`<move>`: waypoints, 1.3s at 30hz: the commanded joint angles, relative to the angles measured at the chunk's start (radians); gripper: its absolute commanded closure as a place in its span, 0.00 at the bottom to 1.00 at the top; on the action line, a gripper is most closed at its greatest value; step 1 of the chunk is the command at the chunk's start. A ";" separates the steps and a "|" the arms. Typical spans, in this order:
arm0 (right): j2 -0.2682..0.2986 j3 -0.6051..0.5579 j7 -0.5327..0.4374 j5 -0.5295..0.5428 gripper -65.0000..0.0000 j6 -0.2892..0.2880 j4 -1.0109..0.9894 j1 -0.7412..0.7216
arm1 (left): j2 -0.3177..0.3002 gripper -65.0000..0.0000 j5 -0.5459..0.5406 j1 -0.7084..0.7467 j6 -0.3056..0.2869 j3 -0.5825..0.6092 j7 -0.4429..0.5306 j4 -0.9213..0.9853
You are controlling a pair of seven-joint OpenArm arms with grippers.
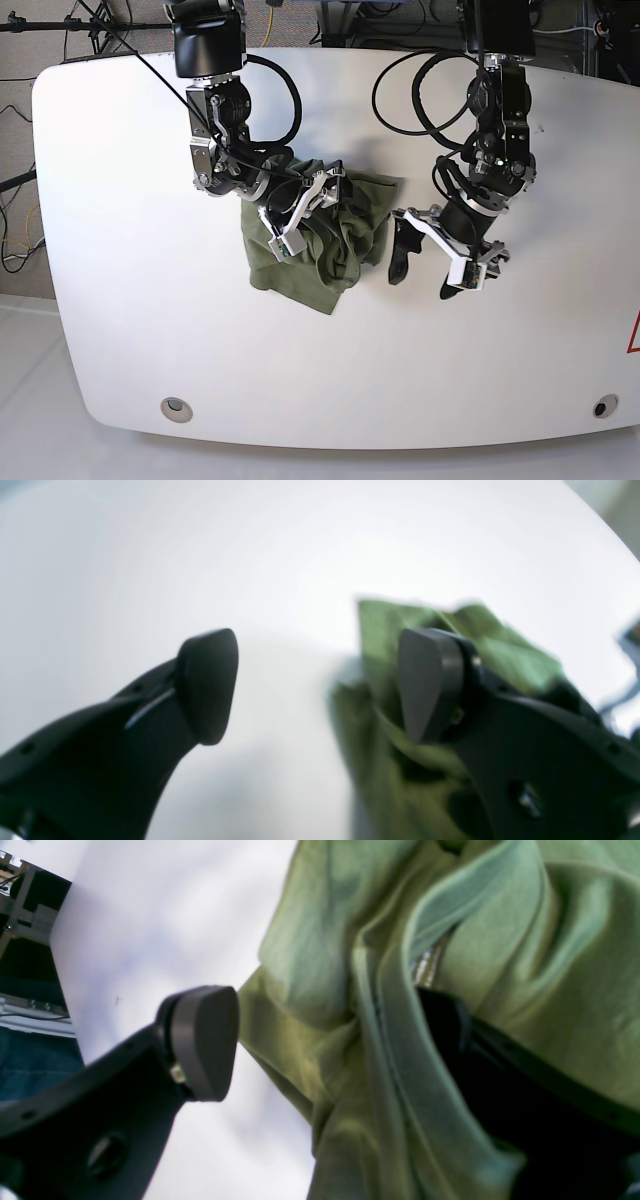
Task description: Fold the T-shirt properly
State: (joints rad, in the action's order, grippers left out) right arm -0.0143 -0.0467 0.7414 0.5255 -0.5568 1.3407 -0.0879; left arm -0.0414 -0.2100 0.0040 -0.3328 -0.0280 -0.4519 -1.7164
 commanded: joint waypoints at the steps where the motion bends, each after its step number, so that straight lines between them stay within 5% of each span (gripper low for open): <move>1: 0.000 -0.002 0.019 -0.006 0.22 0.007 0.010 -0.013 | 0.001 0.27 -0.010 -0.016 -0.004 -0.019 0.023 -0.021; 25: -0.006 -0.002 0.120 -0.003 0.22 0.007 0.271 0.021 | -0.022 0.26 -0.006 0.012 -0.007 -0.220 0.023 -0.015; 39: -0.036 -0.045 0.129 -0.003 0.22 0.005 0.280 0.038 | -0.024 0.26 -0.004 0.012 -0.007 -0.232 0.023 -0.015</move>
State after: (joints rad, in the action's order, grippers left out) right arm -0.0441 -0.0685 0.8909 0.5011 -0.5446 1.6005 -0.0387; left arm -0.0574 -0.2028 0.0311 -0.3405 -0.2581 -0.4557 -1.7142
